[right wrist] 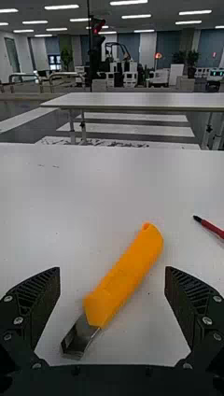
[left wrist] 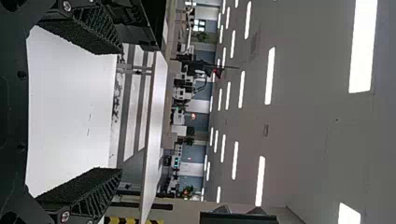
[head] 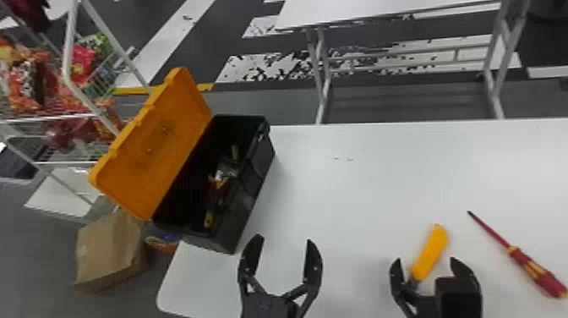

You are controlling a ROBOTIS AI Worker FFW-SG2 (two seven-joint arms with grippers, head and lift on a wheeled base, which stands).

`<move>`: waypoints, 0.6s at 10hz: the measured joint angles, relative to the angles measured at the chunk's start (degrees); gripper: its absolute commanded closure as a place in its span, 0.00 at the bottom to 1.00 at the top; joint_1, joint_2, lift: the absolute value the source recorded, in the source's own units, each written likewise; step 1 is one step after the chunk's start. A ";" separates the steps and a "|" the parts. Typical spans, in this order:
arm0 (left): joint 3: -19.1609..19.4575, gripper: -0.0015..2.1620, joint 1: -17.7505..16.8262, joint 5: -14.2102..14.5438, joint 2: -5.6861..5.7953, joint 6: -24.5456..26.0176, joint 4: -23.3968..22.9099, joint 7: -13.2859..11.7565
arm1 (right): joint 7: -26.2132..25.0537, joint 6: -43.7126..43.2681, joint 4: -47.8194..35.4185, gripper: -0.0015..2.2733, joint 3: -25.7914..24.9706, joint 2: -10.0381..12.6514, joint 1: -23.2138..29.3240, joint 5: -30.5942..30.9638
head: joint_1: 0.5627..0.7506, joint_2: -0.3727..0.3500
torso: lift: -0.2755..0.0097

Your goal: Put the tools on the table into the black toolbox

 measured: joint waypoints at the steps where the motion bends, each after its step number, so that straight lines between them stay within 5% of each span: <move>1: -0.02 0.05 0.05 0.00 0.06 0.00 -0.10 -0.04 | 0.00 0.75 0.15 0.09 0.09 0.00 -0.46 -0.12 | 0.70 1.00 | 0.70; 4: -0.07 0.05 0.13 -0.04 0.28 0.00 -0.23 -0.09 | 0.09 3.77 0.38 0.22 0.11 0.00 -1.19 -0.18 | 0.70 0.99 | 0.70; 5: -0.07 0.05 0.08 -0.03 0.30 0.00 -0.23 -0.12 | 0.09 4.53 0.38 0.36 0.13 0.00 -1.28 -0.18 | 0.70 1.00 | 0.70; 6: -0.06 0.05 0.08 -0.03 0.31 0.00 -0.15 -0.24 | 0.08 5.01 0.34 0.61 0.13 0.01 -1.35 -0.07 | 0.70 0.99 | 0.70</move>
